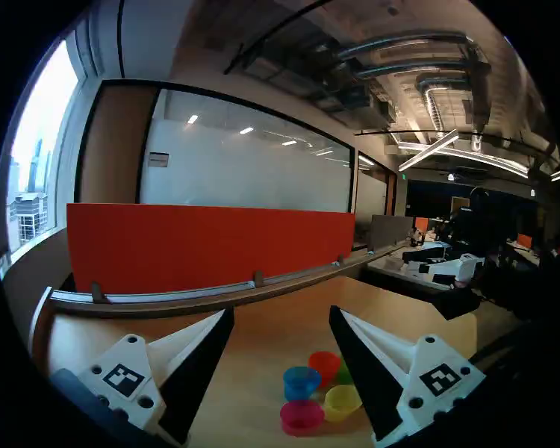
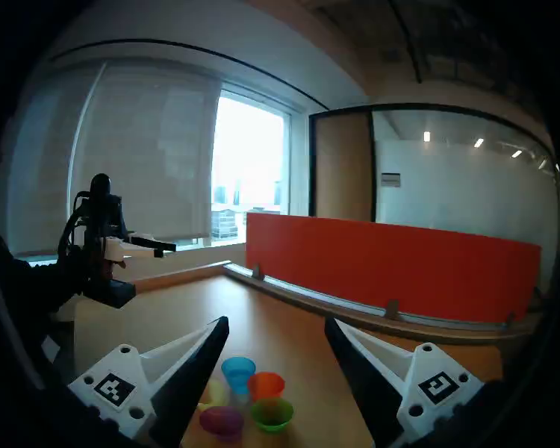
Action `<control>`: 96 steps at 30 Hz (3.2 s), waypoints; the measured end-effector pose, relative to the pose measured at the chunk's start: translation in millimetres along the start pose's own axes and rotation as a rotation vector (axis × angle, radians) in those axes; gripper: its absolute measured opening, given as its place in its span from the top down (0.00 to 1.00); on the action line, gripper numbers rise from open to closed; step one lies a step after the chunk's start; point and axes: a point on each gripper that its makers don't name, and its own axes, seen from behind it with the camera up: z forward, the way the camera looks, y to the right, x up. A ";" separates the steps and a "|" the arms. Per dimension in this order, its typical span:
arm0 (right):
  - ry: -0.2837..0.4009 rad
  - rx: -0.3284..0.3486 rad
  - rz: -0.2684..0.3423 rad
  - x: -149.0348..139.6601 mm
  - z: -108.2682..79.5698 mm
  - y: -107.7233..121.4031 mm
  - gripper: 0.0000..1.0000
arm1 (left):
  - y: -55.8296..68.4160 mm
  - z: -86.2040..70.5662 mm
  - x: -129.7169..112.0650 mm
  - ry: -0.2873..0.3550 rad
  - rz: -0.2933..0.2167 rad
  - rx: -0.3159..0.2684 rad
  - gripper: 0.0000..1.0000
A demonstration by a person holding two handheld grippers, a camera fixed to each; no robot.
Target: Pour water
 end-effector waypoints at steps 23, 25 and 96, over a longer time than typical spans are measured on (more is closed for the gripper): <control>-0.164 0.079 -0.070 -41.5 8.4 6.3 0.01 | 0.5 32.5 -46.9 -0.190 0.098 -0.121 0.06; -0.180 0.082 -0.070 -45.2 8.7 7.8 0.01 | 3.3 34.7 -48.5 -0.200 0.108 -0.138 0.06; -0.488 0.198 -0.109 -201.8 58.7 19.3 0.00 | 24.5 113.5 -201.9 -0.591 0.310 -0.446 0.06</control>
